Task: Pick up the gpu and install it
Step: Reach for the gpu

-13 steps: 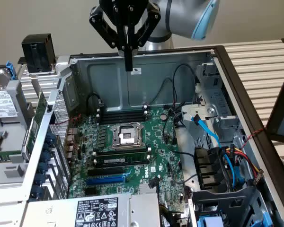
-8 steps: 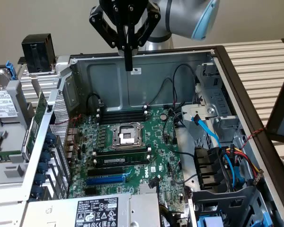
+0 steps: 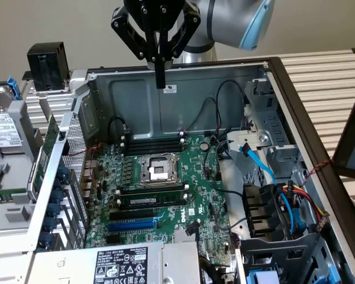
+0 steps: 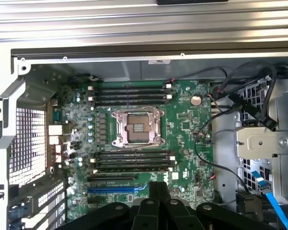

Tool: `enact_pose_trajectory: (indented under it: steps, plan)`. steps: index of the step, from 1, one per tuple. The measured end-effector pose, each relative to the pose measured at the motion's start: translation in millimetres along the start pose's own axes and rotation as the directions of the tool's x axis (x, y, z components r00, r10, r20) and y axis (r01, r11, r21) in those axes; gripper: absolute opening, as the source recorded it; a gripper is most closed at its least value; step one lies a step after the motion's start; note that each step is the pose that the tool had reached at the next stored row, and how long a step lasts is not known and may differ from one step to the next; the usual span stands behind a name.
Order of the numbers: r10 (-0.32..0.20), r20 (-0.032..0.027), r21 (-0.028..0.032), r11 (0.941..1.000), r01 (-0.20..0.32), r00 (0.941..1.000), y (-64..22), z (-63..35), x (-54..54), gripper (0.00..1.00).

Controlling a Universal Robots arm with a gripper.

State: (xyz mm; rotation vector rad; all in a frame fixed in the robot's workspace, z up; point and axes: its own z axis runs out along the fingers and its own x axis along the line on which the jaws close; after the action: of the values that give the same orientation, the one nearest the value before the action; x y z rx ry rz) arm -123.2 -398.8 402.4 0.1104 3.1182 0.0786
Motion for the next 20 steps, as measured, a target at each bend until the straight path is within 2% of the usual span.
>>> enact_pose_trajectory:
  steps: [13, 20]
  plan:
    - [0.001, 0.0, -0.0002, 1.0, -0.001, 1.0, -2.5, -0.5, 40.8, 0.11]
    - [0.002, 0.0001, -0.0004, 1.0, -0.002, 1.0, -4.6, 0.3, 70.9, 0.11]
